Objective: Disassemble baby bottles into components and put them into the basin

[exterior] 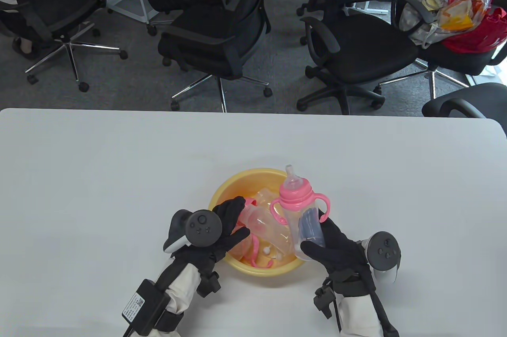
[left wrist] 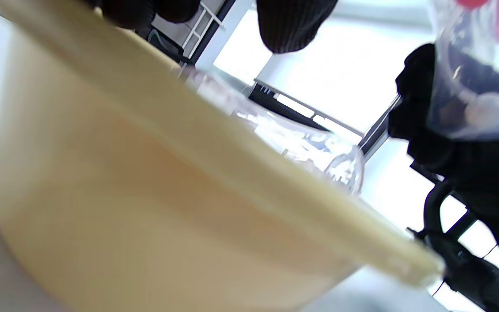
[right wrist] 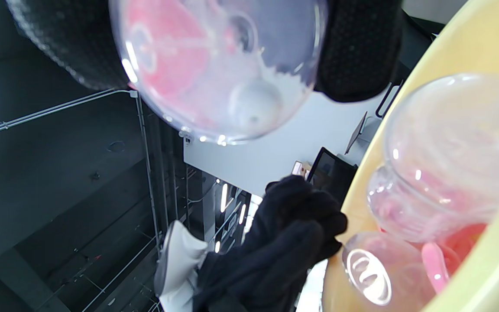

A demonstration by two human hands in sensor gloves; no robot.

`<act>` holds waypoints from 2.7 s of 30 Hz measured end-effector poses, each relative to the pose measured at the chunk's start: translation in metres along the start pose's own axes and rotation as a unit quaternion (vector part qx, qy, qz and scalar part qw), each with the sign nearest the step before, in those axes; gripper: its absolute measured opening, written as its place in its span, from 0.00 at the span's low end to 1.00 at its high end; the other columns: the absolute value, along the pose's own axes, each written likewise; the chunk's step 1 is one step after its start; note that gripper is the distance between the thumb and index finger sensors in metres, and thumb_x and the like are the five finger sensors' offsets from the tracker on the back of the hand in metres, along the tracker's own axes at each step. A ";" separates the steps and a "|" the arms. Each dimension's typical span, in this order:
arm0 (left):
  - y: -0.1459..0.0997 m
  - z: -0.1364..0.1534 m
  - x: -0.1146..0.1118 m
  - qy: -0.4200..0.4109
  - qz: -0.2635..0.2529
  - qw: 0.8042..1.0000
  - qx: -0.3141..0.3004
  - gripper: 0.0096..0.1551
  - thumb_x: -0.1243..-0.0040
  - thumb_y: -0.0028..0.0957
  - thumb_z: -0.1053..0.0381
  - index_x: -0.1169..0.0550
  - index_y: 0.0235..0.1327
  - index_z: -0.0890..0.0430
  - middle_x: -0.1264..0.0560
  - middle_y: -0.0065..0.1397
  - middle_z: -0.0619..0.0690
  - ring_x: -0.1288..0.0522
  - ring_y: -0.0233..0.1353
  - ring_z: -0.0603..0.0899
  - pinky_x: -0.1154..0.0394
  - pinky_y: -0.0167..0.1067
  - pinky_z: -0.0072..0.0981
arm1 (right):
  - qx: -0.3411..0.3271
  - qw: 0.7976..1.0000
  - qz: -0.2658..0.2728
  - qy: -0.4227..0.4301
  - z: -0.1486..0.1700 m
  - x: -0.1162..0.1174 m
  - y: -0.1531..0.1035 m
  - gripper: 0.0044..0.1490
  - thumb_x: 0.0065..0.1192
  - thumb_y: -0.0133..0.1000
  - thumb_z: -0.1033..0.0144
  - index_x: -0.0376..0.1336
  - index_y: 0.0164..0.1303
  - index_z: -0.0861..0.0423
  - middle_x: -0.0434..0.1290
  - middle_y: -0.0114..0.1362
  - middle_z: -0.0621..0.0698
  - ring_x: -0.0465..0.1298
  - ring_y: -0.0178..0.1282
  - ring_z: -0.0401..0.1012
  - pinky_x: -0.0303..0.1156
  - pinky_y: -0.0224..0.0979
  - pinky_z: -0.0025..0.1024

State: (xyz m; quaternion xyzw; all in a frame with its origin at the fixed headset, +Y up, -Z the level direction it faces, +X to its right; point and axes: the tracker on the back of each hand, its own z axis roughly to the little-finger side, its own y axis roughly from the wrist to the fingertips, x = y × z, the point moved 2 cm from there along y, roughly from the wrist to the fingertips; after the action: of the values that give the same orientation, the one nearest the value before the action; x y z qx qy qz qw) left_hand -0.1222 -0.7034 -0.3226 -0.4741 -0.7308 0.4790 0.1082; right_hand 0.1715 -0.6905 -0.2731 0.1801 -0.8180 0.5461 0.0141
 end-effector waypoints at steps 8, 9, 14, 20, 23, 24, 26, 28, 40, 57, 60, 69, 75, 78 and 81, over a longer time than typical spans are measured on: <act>-0.019 -0.018 0.040 -0.155 -0.108 0.979 -0.073 0.43 0.45 0.68 0.51 0.50 0.85 0.67 0.42 0.82 0.71 0.38 0.78 0.78 0.39 0.73 0.72 | 0.002 1.000 -0.027 -0.011 -0.001 0.011 0.003 0.59 0.63 0.59 0.41 0.46 0.84 0.69 0.60 0.78 0.69 0.67 0.67 0.64 0.74 0.67 0.51; -0.021 -0.020 0.042 -0.175 -0.114 0.974 -0.082 0.43 0.45 0.68 0.50 0.49 0.86 0.66 0.42 0.82 0.71 0.38 0.78 0.78 0.39 0.73 0.72 | 0.003 0.999 -0.032 -0.014 0.000 0.013 0.003 0.59 0.63 0.59 0.41 0.46 0.84 0.69 0.60 0.78 0.69 0.67 0.67 0.64 0.74 0.67 0.52; -0.026 -0.027 0.049 -0.260 -0.124 0.951 -0.114 0.44 0.46 0.68 0.49 0.49 0.86 0.67 0.41 0.83 0.72 0.37 0.78 0.78 0.38 0.72 0.73 | 0.004 0.998 -0.061 -0.028 -0.001 0.024 0.005 0.59 0.63 0.59 0.42 0.47 0.84 0.69 0.60 0.78 0.69 0.66 0.67 0.65 0.73 0.67 0.52; -0.026 -0.032 0.046 -0.346 -0.101 0.922 -0.142 0.45 0.46 0.68 0.47 0.50 0.87 0.66 0.42 0.85 0.72 0.38 0.80 0.78 0.39 0.72 0.74 | 0.001 0.993 -0.105 -0.045 -0.005 0.038 0.007 0.59 0.64 0.58 0.43 0.47 0.85 0.69 0.60 0.78 0.69 0.66 0.67 0.65 0.73 0.67 0.53; -0.025 -0.035 0.043 -0.363 -0.077 0.915 -0.161 0.47 0.44 0.68 0.47 0.50 0.88 0.65 0.42 0.86 0.71 0.39 0.81 0.78 0.40 0.72 0.75 | 0.000 0.990 -0.127 -0.056 -0.007 0.044 0.007 0.58 0.64 0.58 0.43 0.47 0.85 0.68 0.60 0.78 0.69 0.66 0.67 0.65 0.73 0.67 0.53; -0.024 -0.037 0.042 -0.358 -0.065 0.916 -0.170 0.48 0.44 0.68 0.47 0.52 0.88 0.65 0.43 0.86 0.70 0.40 0.82 0.77 0.40 0.72 0.76 | 0.001 0.989 -0.137 -0.060 -0.007 0.047 0.007 0.58 0.64 0.58 0.43 0.47 0.85 0.68 0.60 0.78 0.69 0.66 0.67 0.65 0.73 0.67 0.54; -0.023 -0.037 0.041 -0.338 -0.062 0.923 -0.171 0.47 0.43 0.68 0.49 0.53 0.87 0.64 0.42 0.86 0.68 0.38 0.82 0.75 0.40 0.73 0.75 | 0.000 0.989 -0.137 -0.056 -0.008 0.049 0.007 0.58 0.64 0.58 0.43 0.46 0.85 0.68 0.59 0.78 0.69 0.66 0.67 0.65 0.73 0.68 0.54; -0.024 -0.037 0.043 -0.321 -0.090 0.928 -0.168 0.47 0.40 0.66 0.50 0.50 0.87 0.64 0.38 0.85 0.68 0.32 0.79 0.73 0.37 0.72 0.73 | 0.002 0.989 -0.138 -0.057 -0.007 0.049 0.007 0.58 0.64 0.58 0.43 0.47 0.85 0.69 0.59 0.78 0.70 0.66 0.67 0.65 0.73 0.67 0.54; -0.029 -0.040 0.049 -0.260 -0.147 0.939 -0.173 0.45 0.38 0.62 0.49 0.41 0.82 0.71 0.30 0.80 0.68 0.26 0.73 0.71 0.36 0.73 0.67 | -0.030 0.981 -0.076 -0.175 -0.025 0.053 0.004 0.59 0.65 0.56 0.42 0.49 0.83 0.70 0.62 0.76 0.70 0.67 0.64 0.64 0.76 0.61 0.51; -0.033 -0.024 0.049 -0.307 -0.203 0.922 -0.123 0.49 0.48 0.67 0.39 0.50 0.87 0.66 0.38 0.85 0.67 0.37 0.80 0.77 0.39 0.72 0.73 | -0.044 0.961 -0.023 -0.273 -0.033 0.053 0.001 0.59 0.65 0.56 0.41 0.48 0.83 0.68 0.61 0.76 0.68 0.66 0.65 0.63 0.75 0.61 0.50; -0.029 -0.024 0.051 -0.371 -0.142 0.902 -0.170 0.41 0.46 0.69 0.54 0.50 0.88 0.60 0.40 0.88 0.62 0.38 0.84 0.73 0.41 0.74 0.72 | -0.045 0.962 -0.036 -0.269 -0.032 0.055 0.001 0.59 0.65 0.56 0.41 0.48 0.83 0.68 0.61 0.76 0.68 0.66 0.65 0.63 0.75 0.61 0.50; -0.038 -0.016 0.060 -0.283 -0.232 0.924 -0.111 0.27 0.38 0.64 0.47 0.26 0.72 0.58 0.24 0.64 0.57 0.24 0.63 0.61 0.28 0.66 0.61 | -0.050 0.958 -0.055 -0.278 -0.032 0.060 0.001 0.58 0.65 0.56 0.41 0.49 0.83 0.67 0.61 0.77 0.68 0.66 0.66 0.63 0.74 0.62 0.51; -0.033 -0.014 0.057 -0.372 -0.122 0.908 -0.152 0.43 0.44 0.66 0.40 0.39 0.88 0.58 0.39 0.86 0.68 0.37 0.81 0.76 0.37 0.72 0.71 | -0.050 0.957 -0.052 -0.282 -0.033 0.062 0.001 0.58 0.65 0.56 0.41 0.49 0.83 0.67 0.61 0.77 0.68 0.66 0.66 0.63 0.74 0.62 0.51; -0.029 -0.015 0.057 -0.389 -0.028 0.903 -0.178 0.40 0.42 0.68 0.51 0.44 0.90 0.58 0.44 0.89 0.67 0.41 0.83 0.78 0.38 0.74 0.70 | -0.047 0.958 -0.048 -0.278 -0.032 0.059 0.001 0.58 0.65 0.56 0.41 0.49 0.83 0.67 0.61 0.77 0.68 0.66 0.66 0.63 0.74 0.62 0.51; -0.031 -0.012 0.063 -0.355 -0.089 0.917 -0.160 0.30 0.41 0.66 0.60 0.32 0.82 0.59 0.29 0.82 0.63 0.27 0.77 0.73 0.27 0.69 0.62 | -0.047 0.958 -0.052 -0.279 -0.032 0.059 0.001 0.58 0.65 0.56 0.41 0.49 0.83 0.66 0.62 0.77 0.68 0.66 0.66 0.63 0.74 0.62 0.51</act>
State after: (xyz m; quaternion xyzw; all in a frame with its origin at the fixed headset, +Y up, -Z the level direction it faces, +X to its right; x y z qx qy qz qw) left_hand -0.1663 -0.6492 -0.3106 -0.2164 -0.8272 0.4811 -0.1936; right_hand 0.1108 -0.6782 -0.2482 0.3666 -0.8036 0.4338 -0.1778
